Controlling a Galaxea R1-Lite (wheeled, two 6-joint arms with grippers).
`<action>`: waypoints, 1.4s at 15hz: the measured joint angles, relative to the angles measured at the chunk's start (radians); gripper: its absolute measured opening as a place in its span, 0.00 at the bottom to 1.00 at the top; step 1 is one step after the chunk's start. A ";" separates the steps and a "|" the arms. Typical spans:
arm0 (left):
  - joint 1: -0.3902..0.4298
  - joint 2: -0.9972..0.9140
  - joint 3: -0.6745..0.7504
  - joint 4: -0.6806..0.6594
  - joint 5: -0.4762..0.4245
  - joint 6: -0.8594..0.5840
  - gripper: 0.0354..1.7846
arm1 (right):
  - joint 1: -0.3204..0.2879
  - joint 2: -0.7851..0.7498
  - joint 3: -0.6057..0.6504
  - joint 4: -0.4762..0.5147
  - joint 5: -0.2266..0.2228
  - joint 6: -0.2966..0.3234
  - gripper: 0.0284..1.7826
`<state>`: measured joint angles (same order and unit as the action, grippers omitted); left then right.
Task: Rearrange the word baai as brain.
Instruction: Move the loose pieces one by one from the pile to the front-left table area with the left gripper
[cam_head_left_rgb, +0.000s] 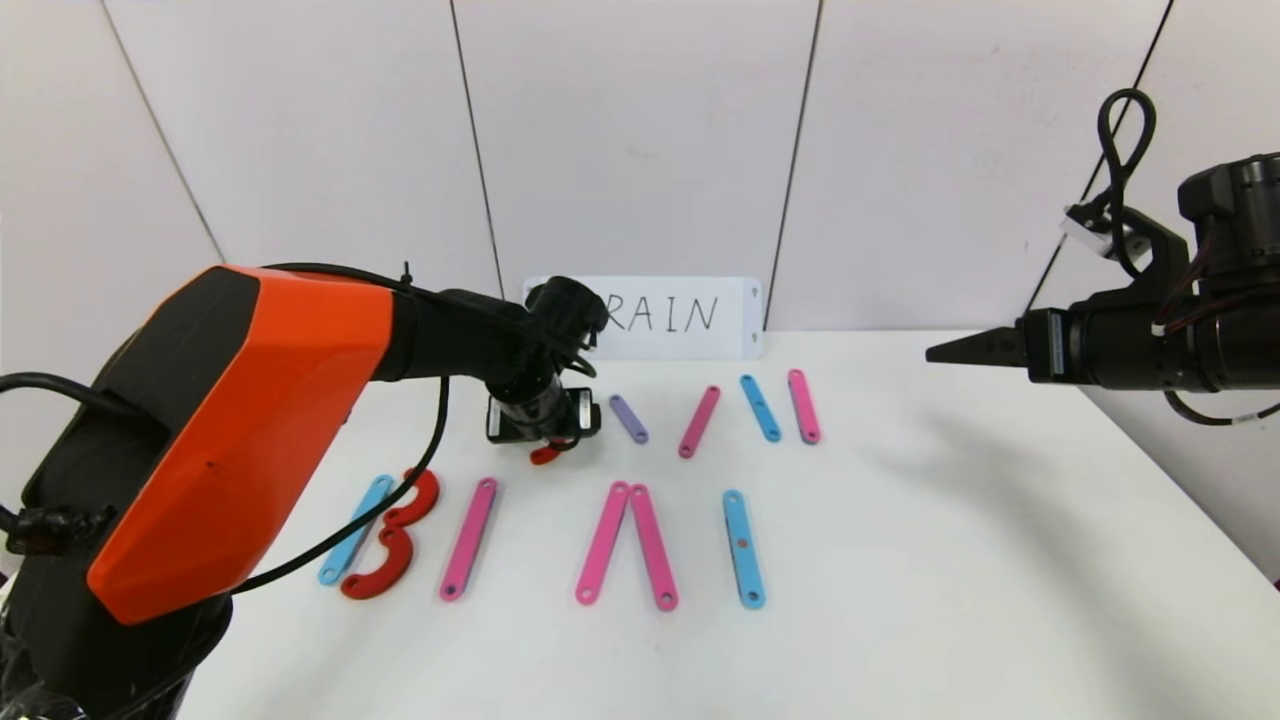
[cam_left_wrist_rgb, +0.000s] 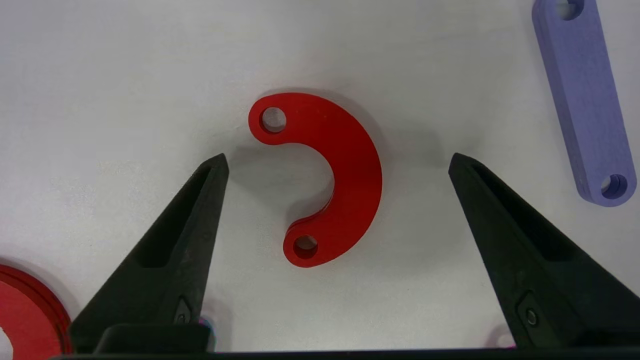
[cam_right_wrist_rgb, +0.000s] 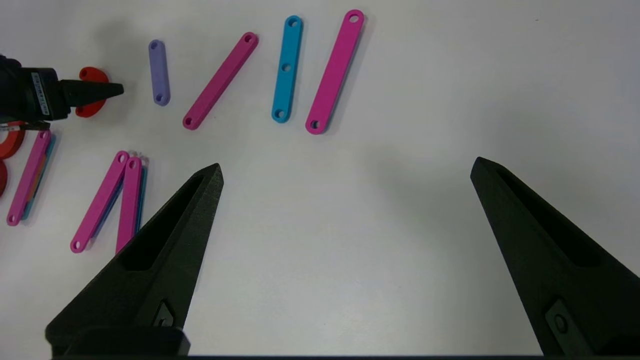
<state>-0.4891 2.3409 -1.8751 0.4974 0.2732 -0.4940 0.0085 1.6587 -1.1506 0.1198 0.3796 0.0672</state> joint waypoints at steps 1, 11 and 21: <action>0.000 0.004 -0.001 0.000 0.000 0.000 0.76 | 0.000 0.000 0.000 0.000 0.000 0.000 0.97; -0.004 0.010 0.004 0.020 -0.002 0.013 0.15 | 0.000 -0.004 0.000 0.001 0.000 0.000 0.97; -0.041 -0.098 0.172 0.061 -0.013 0.000 0.15 | 0.001 -0.001 0.000 0.001 0.000 0.000 0.97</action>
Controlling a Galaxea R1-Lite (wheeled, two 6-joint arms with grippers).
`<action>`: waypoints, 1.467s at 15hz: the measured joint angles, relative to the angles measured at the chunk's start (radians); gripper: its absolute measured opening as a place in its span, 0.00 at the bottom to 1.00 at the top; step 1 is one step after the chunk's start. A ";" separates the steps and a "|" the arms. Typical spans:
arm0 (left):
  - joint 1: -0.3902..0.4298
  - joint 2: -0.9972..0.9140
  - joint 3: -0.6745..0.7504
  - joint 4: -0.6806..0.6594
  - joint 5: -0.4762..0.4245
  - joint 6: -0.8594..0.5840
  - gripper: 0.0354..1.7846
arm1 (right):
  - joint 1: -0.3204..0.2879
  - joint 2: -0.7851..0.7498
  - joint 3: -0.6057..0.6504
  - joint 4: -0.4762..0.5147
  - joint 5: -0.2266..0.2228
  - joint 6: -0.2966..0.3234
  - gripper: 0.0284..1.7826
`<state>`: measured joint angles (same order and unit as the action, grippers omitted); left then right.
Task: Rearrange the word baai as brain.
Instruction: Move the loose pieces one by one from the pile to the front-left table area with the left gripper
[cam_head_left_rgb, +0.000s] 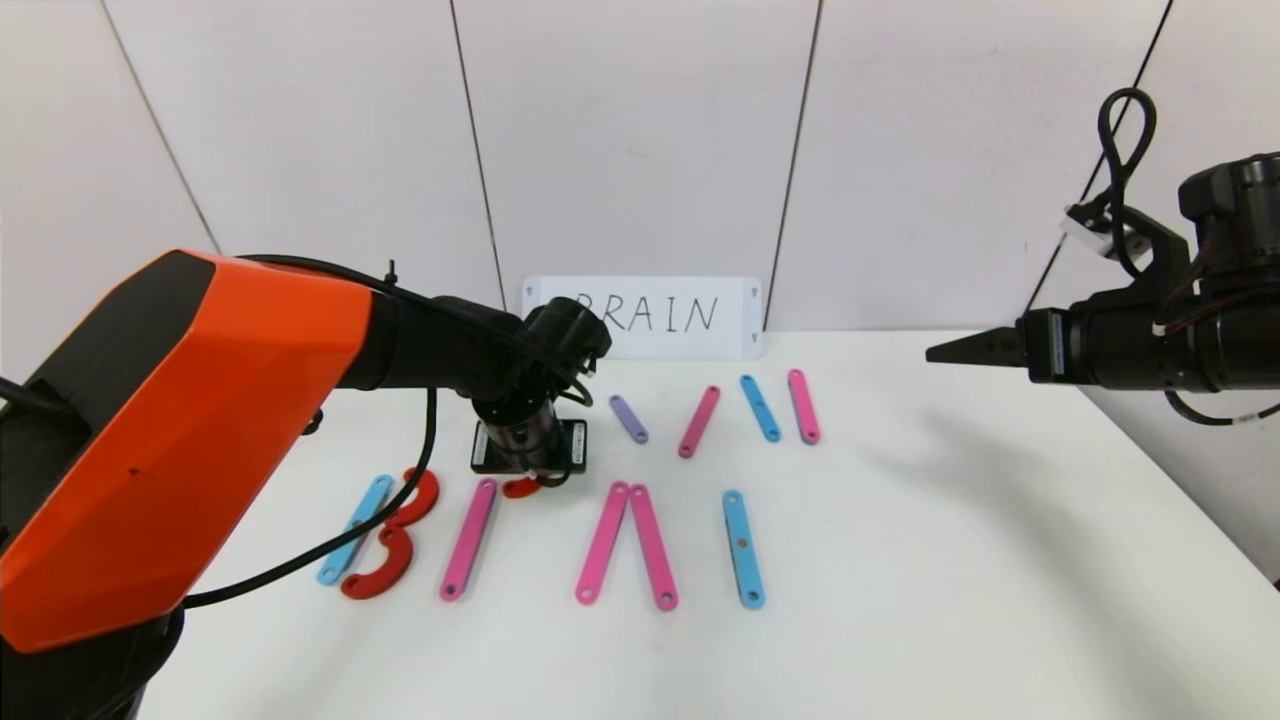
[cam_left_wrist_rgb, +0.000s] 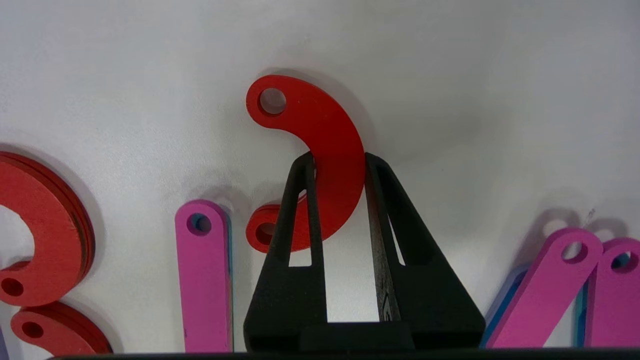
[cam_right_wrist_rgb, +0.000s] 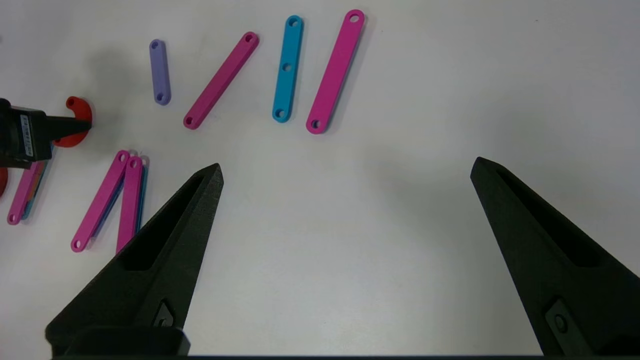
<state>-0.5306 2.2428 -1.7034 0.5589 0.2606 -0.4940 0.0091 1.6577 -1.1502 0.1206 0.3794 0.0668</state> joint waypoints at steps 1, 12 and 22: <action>-0.009 -0.010 0.016 -0.002 -0.001 0.000 0.15 | 0.000 0.001 0.000 0.000 0.000 0.000 0.97; -0.045 -0.085 0.118 0.000 -0.006 -0.021 0.15 | 0.001 0.003 0.000 0.000 0.000 -0.001 0.97; -0.040 -0.090 0.126 0.001 -0.038 -0.020 0.15 | 0.001 0.004 0.000 0.000 0.000 -0.001 0.97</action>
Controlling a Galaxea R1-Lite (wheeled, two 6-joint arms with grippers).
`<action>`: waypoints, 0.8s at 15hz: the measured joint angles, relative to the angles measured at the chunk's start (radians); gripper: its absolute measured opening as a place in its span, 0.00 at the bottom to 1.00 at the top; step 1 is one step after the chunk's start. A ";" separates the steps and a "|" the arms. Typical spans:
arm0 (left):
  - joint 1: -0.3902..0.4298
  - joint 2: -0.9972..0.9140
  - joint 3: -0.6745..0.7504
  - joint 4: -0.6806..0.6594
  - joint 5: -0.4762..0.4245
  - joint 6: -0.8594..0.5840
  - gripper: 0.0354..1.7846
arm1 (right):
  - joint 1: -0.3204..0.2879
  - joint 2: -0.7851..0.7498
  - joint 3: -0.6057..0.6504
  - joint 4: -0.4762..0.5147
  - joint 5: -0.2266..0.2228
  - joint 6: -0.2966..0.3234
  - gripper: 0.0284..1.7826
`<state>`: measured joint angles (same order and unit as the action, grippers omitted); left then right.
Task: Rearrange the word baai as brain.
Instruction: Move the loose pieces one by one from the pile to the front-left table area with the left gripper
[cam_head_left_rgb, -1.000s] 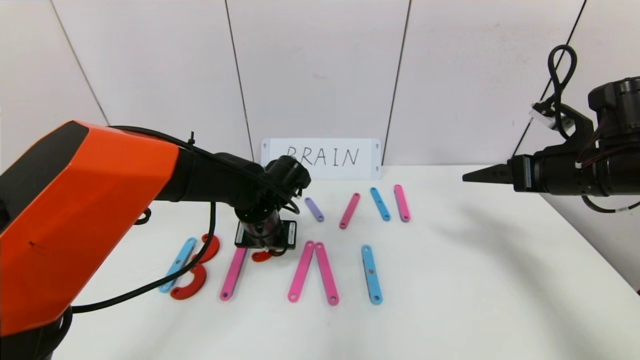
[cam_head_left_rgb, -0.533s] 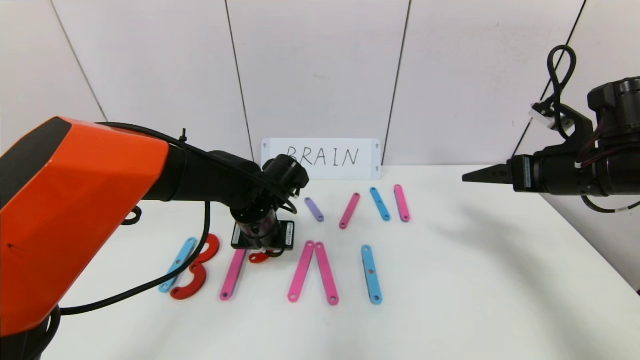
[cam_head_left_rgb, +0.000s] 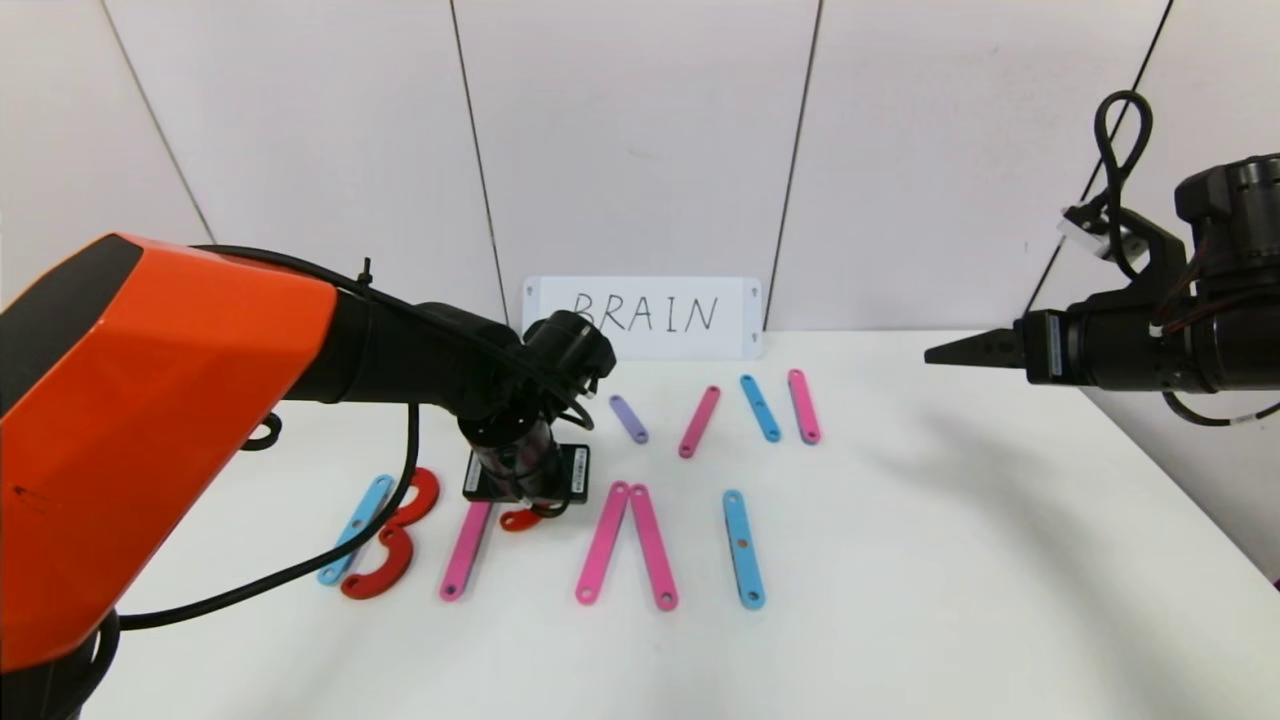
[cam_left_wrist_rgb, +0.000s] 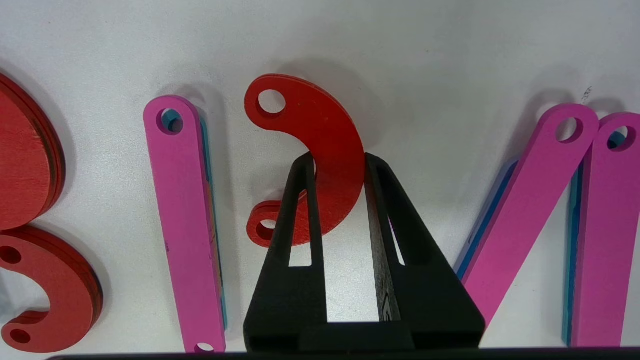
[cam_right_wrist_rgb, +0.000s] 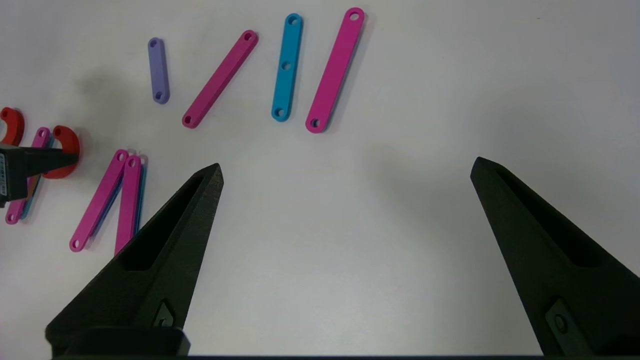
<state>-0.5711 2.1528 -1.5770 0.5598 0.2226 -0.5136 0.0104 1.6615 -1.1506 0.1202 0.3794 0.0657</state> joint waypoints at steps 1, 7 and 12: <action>0.000 0.000 0.000 0.000 0.000 0.000 0.16 | 0.000 0.000 0.000 0.000 0.000 0.000 0.97; 0.000 0.000 -0.002 0.001 0.001 0.007 0.54 | 0.000 0.000 0.001 0.000 0.000 0.000 0.97; -0.004 -0.003 -0.013 -0.013 0.000 0.010 0.92 | 0.000 0.001 0.001 0.000 0.000 0.000 0.97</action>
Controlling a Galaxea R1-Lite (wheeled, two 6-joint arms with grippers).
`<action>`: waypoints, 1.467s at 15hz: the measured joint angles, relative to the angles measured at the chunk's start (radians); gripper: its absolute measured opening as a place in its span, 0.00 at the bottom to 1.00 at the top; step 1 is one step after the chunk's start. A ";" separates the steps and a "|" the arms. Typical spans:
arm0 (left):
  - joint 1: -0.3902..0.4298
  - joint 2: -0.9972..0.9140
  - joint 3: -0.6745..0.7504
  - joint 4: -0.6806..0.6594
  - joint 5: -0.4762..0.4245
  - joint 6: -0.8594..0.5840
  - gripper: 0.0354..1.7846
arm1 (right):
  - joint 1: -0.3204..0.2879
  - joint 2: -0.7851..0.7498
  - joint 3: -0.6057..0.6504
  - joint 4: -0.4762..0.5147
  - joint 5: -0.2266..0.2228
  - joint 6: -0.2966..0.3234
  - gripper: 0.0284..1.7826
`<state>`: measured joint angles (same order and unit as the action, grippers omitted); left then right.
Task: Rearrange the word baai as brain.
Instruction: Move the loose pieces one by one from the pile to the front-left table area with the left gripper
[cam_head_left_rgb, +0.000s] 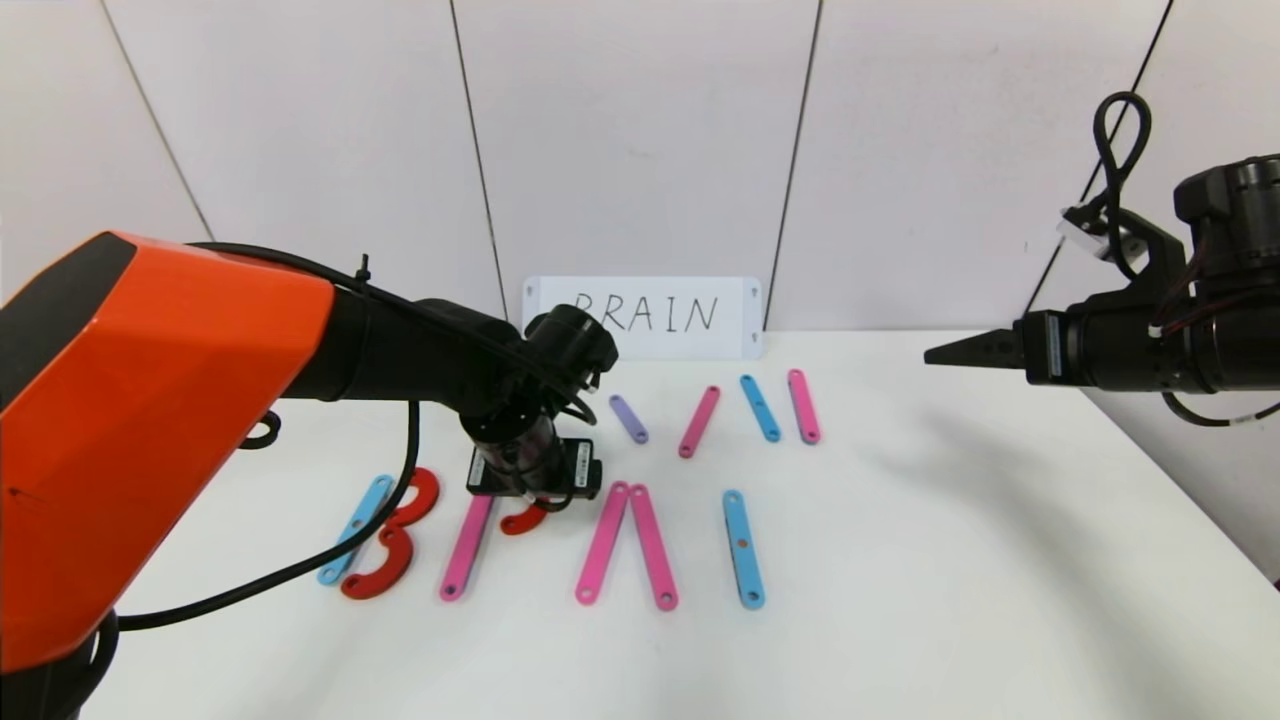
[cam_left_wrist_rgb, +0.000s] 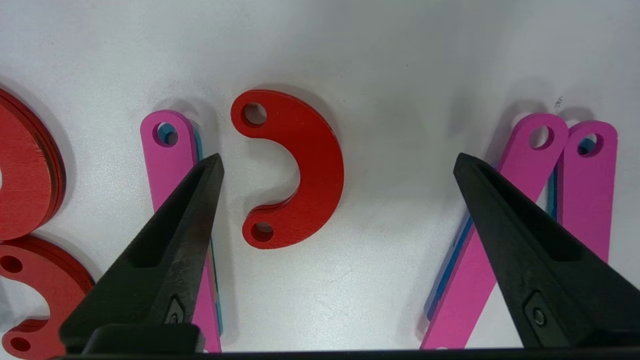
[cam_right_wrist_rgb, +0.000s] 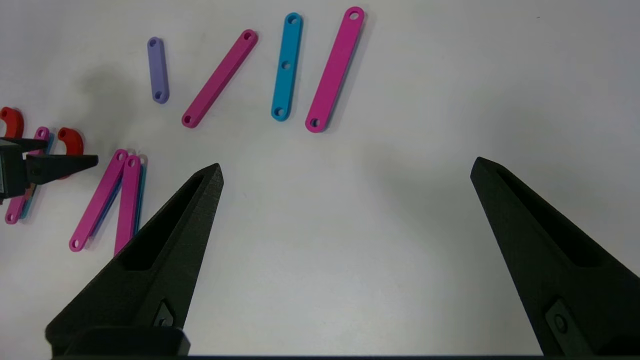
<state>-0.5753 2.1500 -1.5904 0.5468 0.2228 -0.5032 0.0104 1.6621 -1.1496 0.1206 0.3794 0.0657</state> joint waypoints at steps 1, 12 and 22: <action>-0.001 -0.001 -0.007 0.000 0.000 0.001 0.95 | 0.000 0.000 0.000 0.000 0.000 0.000 0.97; -0.011 0.184 -0.376 -0.009 0.103 -0.025 0.98 | 0.000 -0.003 0.000 0.001 0.000 0.001 0.97; -0.034 0.295 -0.393 -0.187 0.188 -0.013 0.98 | 0.000 -0.011 0.007 0.000 0.000 0.000 0.97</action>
<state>-0.6098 2.4453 -1.9834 0.3602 0.4106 -0.5157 0.0104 1.6511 -1.1426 0.1202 0.3794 0.0662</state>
